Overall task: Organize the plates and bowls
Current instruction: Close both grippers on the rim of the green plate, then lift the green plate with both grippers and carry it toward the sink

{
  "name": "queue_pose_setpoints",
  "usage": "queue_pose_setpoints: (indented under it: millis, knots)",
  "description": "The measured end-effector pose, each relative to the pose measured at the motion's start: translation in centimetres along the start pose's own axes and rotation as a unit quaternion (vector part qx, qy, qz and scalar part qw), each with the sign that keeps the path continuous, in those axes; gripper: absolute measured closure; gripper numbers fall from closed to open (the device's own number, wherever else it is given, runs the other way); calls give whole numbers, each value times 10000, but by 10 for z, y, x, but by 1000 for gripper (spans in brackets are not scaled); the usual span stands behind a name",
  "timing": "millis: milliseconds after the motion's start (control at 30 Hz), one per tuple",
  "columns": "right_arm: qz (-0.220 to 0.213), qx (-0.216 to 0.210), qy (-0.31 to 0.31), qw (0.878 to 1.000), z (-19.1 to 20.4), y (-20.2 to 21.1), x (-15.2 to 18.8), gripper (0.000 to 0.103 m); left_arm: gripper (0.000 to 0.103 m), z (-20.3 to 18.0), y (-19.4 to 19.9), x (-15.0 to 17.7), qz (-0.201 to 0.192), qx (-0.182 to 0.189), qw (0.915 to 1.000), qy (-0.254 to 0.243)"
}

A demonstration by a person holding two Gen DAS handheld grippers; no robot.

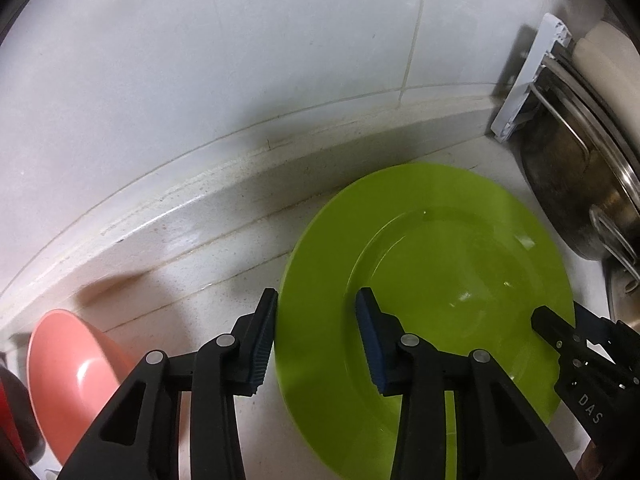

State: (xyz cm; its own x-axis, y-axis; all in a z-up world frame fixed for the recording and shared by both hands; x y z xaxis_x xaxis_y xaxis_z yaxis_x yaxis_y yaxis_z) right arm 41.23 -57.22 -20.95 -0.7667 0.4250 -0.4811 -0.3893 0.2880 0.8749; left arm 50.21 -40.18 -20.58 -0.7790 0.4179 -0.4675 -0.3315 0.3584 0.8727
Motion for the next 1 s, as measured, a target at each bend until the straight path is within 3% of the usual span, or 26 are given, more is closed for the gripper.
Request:
queue_pose_setpoints:
  millis: [500,1000]
  knots:
    - [-284,3,139,9995,-4,53,23,60,64,-6,69,43,-436,-15,9990,-75]
    - [-866,-22,325,9957,9,151,74,60,64,7,173,102,-962,39,9953,44]
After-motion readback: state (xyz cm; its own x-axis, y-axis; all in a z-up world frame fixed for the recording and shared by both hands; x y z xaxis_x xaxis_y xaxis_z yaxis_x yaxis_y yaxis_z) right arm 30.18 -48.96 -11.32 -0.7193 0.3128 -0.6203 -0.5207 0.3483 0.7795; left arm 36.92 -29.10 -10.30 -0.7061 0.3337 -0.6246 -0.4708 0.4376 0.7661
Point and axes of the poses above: each gripper's, at about its wrist camera, not at the fingertips, and y roughly against the way its jaws point, z to its left, x to its underside, the point moved 10 cm from there along -y, roughly the way its jaws point, and after that the axes turned 8 degrees about x, right-handed, at the moved point
